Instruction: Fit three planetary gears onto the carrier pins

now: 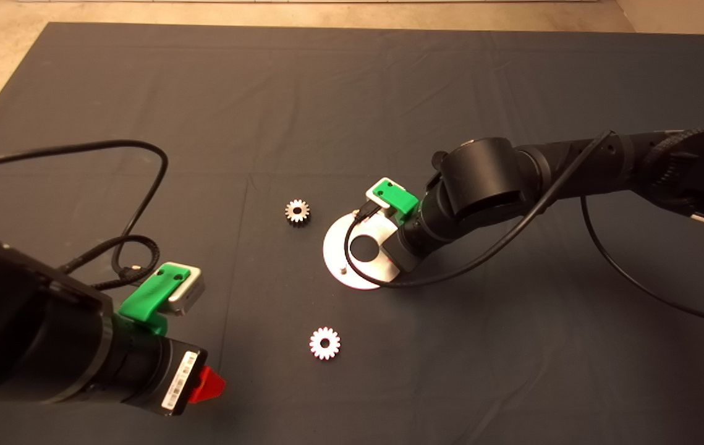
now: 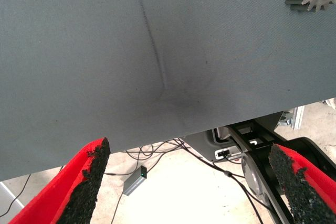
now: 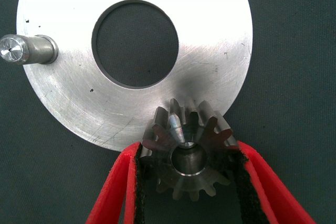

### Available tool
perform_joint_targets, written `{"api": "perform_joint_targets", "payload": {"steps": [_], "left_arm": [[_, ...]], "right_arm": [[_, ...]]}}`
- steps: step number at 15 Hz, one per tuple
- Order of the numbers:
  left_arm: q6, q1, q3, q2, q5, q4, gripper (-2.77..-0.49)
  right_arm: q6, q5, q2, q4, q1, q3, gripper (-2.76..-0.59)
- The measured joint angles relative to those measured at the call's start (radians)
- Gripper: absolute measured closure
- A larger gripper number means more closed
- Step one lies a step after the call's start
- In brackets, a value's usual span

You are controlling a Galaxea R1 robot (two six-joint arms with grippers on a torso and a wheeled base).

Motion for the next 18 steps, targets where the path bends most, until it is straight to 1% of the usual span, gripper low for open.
{"api": "perform_joint_targets", "payload": {"steps": [3, 6, 18], "left_arm": [[0.0, 0.0, 0.0, 0.0, 0.0, 0.0, -2.17], [0.0, 0.0, 0.0, 0.0, 0.0, 0.0, -2.17], [0.0, 0.0, 0.0, 0.0, 0.0, 0.0, -2.17]], "right_arm": [[0.0, 0.003, 0.0, 0.0, -0.002, -0.006, -0.93], [-0.001, 0.002, 0.0, 0.0, -0.011, -0.01, -0.94], [-0.003, 0.003, 0.0, 0.0, -0.011, -0.01, -0.97]]}}
